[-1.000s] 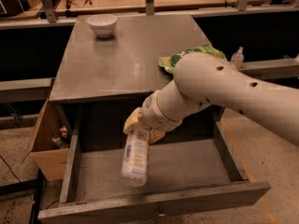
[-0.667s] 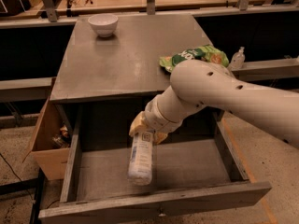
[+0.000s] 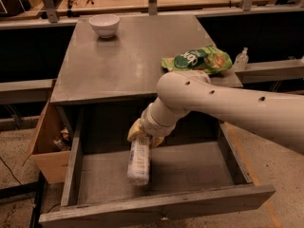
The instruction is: Place blue plastic bottle into top drawer
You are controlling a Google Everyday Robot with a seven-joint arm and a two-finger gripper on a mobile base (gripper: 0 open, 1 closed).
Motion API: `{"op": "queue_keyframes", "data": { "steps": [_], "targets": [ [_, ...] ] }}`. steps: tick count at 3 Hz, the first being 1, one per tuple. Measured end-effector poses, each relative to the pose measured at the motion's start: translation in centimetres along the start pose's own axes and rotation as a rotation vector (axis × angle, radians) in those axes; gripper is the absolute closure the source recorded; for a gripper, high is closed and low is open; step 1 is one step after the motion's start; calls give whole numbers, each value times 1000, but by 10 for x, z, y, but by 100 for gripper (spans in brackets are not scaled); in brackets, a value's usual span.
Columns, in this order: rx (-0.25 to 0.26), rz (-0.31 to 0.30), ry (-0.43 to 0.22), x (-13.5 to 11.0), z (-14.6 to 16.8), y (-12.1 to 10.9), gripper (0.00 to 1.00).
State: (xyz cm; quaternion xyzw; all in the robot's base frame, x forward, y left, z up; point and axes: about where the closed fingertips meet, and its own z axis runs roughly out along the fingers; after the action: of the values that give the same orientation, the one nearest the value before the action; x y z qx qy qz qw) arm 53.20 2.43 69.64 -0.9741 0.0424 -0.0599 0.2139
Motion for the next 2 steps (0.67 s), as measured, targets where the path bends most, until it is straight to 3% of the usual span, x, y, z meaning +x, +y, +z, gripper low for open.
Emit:
{"op": "queue_keyframes", "data": {
  "steps": [1, 2],
  "targets": [
    [15, -21, -18, -1, 13, -2, 13],
    [51, -61, -16, -3, 7, -6, 14]
  ]
}}
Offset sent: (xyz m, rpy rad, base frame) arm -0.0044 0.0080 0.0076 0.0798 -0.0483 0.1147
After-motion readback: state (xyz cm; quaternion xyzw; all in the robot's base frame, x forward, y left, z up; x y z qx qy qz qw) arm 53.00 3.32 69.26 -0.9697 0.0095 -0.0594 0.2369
